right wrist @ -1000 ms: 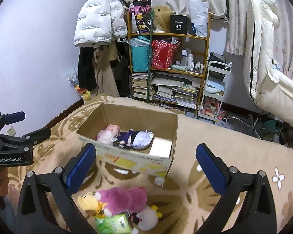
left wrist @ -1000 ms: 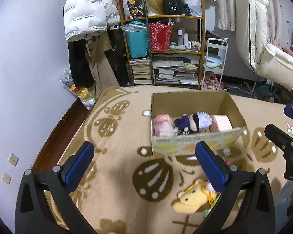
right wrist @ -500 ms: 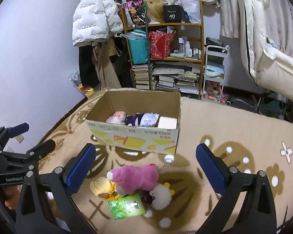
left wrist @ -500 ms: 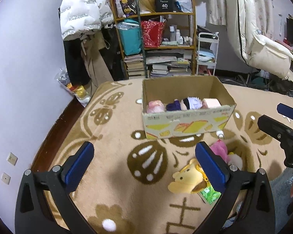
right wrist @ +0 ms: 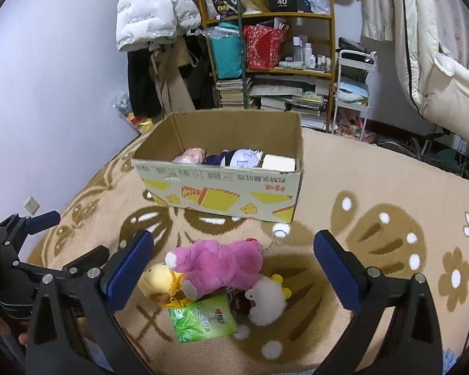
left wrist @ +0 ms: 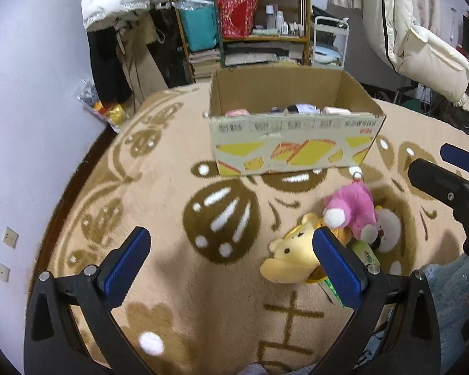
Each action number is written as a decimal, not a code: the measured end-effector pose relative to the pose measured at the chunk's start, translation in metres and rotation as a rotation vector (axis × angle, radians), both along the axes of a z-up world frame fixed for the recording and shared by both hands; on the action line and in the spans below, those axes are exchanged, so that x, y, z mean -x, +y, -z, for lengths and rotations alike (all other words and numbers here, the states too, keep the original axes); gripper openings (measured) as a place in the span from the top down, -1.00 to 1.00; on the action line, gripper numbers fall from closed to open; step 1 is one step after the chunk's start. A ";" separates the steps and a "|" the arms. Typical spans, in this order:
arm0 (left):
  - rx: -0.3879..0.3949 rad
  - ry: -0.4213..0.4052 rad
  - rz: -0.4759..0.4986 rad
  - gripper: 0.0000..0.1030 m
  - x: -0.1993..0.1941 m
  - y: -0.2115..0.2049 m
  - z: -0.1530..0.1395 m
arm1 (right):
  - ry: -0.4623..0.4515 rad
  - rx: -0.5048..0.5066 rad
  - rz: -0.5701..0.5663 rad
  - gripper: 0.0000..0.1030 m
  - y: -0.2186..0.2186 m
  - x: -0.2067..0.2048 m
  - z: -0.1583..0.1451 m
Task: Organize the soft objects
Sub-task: 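Move both tools back toward the remaining plush toys, then grasp yellow bear plush with left tool while right tool grasps pink plush bear, then lift and carry yellow bear and pink bear over the box with both tools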
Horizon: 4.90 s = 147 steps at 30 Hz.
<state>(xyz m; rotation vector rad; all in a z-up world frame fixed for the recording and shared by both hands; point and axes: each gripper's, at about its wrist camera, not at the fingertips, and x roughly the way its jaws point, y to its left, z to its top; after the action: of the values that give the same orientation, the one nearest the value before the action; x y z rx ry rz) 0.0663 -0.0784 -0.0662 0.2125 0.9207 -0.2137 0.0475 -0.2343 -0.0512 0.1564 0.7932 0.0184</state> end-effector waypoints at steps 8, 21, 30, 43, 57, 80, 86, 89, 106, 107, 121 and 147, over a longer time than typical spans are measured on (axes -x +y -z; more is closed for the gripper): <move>0.021 0.049 0.025 -0.99 -0.004 -0.006 0.021 | 0.046 -0.005 -0.030 -1.00 0.006 -0.012 0.018; 0.040 0.049 0.018 -0.99 -0.014 -0.014 0.038 | 0.111 -0.009 -0.032 -1.00 0.008 -0.030 0.040; 0.046 0.062 0.053 -0.99 -0.013 -0.021 0.045 | 0.150 -0.036 -0.040 -1.00 0.007 -0.039 0.051; 0.108 0.118 0.140 -0.99 -0.012 -0.036 0.055 | 0.238 -0.116 -0.081 -1.00 0.003 -0.047 0.074; 0.068 0.206 0.146 -0.99 -0.017 -0.055 0.084 | 0.331 -0.215 -0.070 -1.00 -0.008 -0.055 0.098; 0.149 0.310 0.141 -0.47 -0.025 -0.055 0.115 | 0.346 -0.235 -0.104 -1.00 -0.003 -0.062 0.112; 0.109 0.269 0.131 -0.37 -0.020 -0.055 0.108 | 0.344 -0.254 -0.118 -1.00 0.000 -0.065 0.118; 0.077 0.242 0.085 -0.37 -0.022 -0.048 0.104 | 0.335 -0.269 -0.117 -0.91 -0.001 -0.065 0.118; 0.049 0.159 -0.090 -0.38 -0.018 -0.008 0.073 | 0.234 -0.278 -0.153 0.13 0.004 -0.055 0.090; 0.057 0.154 -0.102 -0.38 -0.018 -0.005 0.070 | 0.237 -0.270 -0.154 0.22 0.005 -0.055 0.090; 0.083 0.087 -0.168 -0.38 -0.016 0.014 0.055 | 0.324 -0.270 -0.134 0.37 0.007 -0.052 0.108; 0.070 0.030 -0.168 -0.39 -0.019 0.015 0.052 | 0.347 -0.316 0.076 -0.60 -0.027 -0.073 0.123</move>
<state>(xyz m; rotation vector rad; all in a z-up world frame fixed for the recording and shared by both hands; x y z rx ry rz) 0.0852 -0.0635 -0.1181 0.0668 0.9545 -0.0935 0.1201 -0.2608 -0.1737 0.4990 1.1278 0.0457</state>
